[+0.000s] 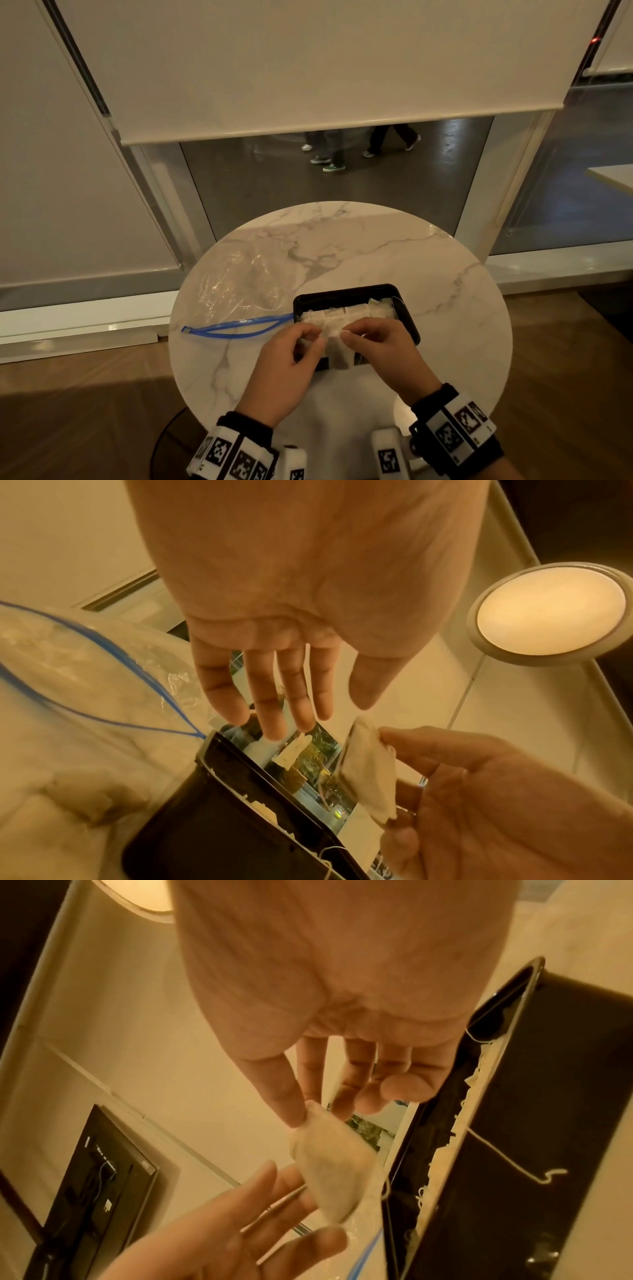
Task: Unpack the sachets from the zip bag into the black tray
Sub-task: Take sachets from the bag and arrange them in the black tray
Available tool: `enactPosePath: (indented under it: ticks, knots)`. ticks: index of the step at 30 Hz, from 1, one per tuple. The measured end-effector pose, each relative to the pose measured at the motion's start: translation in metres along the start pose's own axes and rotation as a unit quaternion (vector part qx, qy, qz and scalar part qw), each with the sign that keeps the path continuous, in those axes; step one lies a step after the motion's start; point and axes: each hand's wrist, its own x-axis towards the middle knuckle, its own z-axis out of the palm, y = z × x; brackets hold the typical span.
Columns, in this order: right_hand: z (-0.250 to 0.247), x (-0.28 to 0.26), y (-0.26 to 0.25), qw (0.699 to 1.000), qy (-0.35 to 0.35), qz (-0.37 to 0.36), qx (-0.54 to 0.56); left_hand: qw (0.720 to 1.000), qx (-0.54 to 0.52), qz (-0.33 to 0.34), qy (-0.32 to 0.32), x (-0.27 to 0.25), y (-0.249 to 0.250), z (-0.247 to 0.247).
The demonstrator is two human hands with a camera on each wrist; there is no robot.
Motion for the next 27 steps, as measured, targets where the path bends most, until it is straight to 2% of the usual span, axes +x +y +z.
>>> enactPosePath:
  ticks: [3,6,13,17,18,22,27]
  knots:
    - [0.002,-0.002,-0.005,0.997,-0.026,0.013,0.070,0.996,-0.072,-0.017,-0.045,-0.002,0.001,0.004]
    - [0.005,-0.001,-0.007,0.994,-0.036,0.019,0.098,0.995,-0.087,-0.005,-0.045,-0.003,0.002,0.008]
    - [0.006,-0.005,-0.010,0.998,-0.054,-0.027,0.033,0.995,-0.079,-0.013,-0.068,-0.004,0.000,0.008]
    - [0.002,0.001,-0.001,0.998,0.023,-0.032,-0.041,0.997,-0.068,-0.030,-0.030,-0.004,-0.002,0.010]
    - [0.001,0.001,0.000,0.997,0.023,-0.030,-0.062,0.997,-0.063,-0.039,-0.020,-0.003,-0.003,0.010]
    - [0.001,0.000,-0.001,0.997,-0.068,-0.030,-0.022,0.996,-0.075,-0.044,-0.021,-0.001,-0.006,0.008]
    - [0.003,0.000,-0.002,0.995,-0.087,-0.044,-0.003,0.993,-0.111,-0.008,-0.040,-0.003,0.001,0.008]
